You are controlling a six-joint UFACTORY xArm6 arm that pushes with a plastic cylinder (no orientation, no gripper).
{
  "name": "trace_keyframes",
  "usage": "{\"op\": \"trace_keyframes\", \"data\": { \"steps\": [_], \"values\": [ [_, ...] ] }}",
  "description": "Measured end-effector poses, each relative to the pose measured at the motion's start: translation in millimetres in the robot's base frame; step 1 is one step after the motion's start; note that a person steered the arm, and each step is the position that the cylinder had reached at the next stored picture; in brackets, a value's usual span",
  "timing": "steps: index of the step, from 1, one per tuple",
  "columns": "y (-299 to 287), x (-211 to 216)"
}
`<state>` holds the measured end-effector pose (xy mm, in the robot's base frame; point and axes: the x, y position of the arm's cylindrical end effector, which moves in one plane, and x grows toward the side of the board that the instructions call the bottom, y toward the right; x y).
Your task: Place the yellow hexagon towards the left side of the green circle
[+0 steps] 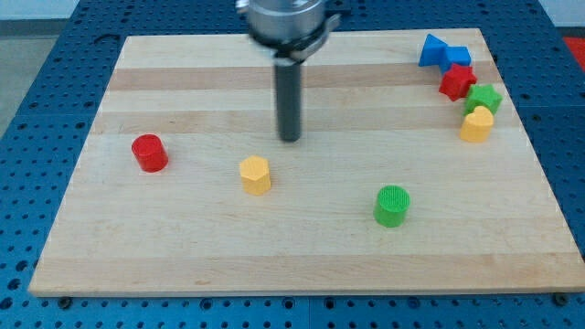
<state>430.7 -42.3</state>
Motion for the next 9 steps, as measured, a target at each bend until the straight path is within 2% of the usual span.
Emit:
{"op": "trace_keyframes", "data": {
  "steps": [1,2,3,4,5,6,7,9],
  "values": [
    [-40,33],
    [-50,63],
    [-28,73],
    [-51,62],
    [-98,63],
    [-112,97],
    [-45,105],
    [134,60]
  ]
}}
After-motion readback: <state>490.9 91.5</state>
